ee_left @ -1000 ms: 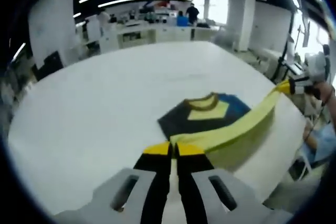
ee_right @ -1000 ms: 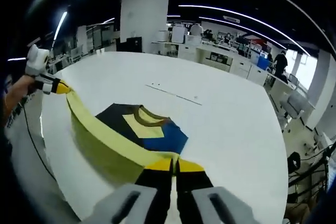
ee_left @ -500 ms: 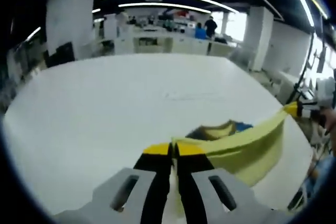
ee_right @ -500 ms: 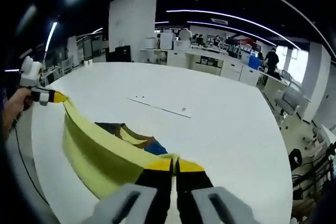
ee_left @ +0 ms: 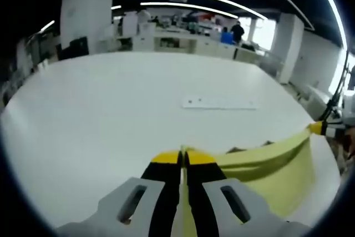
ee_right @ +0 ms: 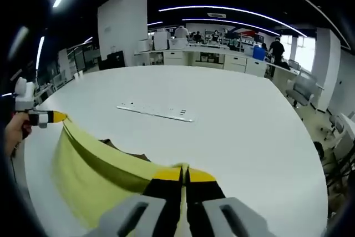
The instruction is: Fold the garment on the visible template until the final outline fits inside the template.
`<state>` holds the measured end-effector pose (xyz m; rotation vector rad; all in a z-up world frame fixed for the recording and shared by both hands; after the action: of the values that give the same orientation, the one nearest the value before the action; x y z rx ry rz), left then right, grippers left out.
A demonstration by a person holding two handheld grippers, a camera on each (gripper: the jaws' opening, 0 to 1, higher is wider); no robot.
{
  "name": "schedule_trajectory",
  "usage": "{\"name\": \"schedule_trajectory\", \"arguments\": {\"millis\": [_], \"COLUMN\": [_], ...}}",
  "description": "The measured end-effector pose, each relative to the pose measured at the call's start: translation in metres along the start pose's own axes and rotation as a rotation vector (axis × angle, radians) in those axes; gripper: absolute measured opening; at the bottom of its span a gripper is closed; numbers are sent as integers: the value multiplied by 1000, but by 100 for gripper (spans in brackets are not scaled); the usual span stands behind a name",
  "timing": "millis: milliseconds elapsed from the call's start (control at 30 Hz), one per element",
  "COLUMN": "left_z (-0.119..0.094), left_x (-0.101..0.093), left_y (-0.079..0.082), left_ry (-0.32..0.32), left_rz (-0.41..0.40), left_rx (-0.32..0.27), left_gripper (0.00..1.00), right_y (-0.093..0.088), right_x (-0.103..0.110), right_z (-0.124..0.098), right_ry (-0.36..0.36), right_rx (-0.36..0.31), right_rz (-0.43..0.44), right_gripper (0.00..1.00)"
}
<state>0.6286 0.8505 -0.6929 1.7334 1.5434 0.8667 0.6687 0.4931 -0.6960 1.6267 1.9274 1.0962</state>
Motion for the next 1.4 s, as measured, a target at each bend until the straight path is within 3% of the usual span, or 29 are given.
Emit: {"name": "schedule_trajectory", "arguments": {"millis": [100, 133, 467, 633, 733, 833, 933, 1100, 1267, 1333, 1400], "left_z": [20, 25, 50, 55, 55, 49, 43, 32, 37, 43, 46], "left_x": [1, 2, 3, 4, 4, -6, -12, -21, -22, -23, -27], "left_y": [-12, -21, -39, -43, -41, -39, -32, -31, -38, -48, -43], "left_ry": [1, 12, 15, -2, -32, -102, -155, -206, -210, -219, -232], "left_rz": [2, -21, -82, -77, -28, -47, 79, 295, 405, 432, 419], "left_rx": [3, 35, 55, 55, 39, 17, -20, -35, -5, 29, -10], "left_gripper": [0, 0, 0, 0, 3, 18, 27, 37, 37, 37, 36], "right_y": [-9, -13, -35, -40, -38, -33, -30, -38, -37, -35, -32], "right_x": [-6, -8, -20, -19, -18, -17, -14, -4, -14, -17, -16], "right_z": [16, 21, 51, 56, 54, 49, 41, 33, 38, 46, 51], "right_ry": [-6, -7, -4, -4, -1, 6, 36, 80, 7, -2, -2], "right_rx": [25, 39, 94, 99, 94, 88, 79, 109, 113, 89, 66], "right_rz": [28, 51, 138, 119, 64, 26, -12, -113, -257, -254, -225], "right_gripper": [0, 0, 0, 0, 0, 5, 20, 27, 32, 31, 32]}}
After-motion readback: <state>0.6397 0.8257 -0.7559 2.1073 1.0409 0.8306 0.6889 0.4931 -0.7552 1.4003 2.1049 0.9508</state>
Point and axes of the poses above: the point that each gripper's makers call its tool centre point, and the gripper's own axes: z roughly forward along the fingers, x roughly to its left, y roughly out of its top, the point moved 1 cm from there along -z, roughly backward along the fingers, and after that the axes turned 11 degrees about z, right-handed, at the moved point
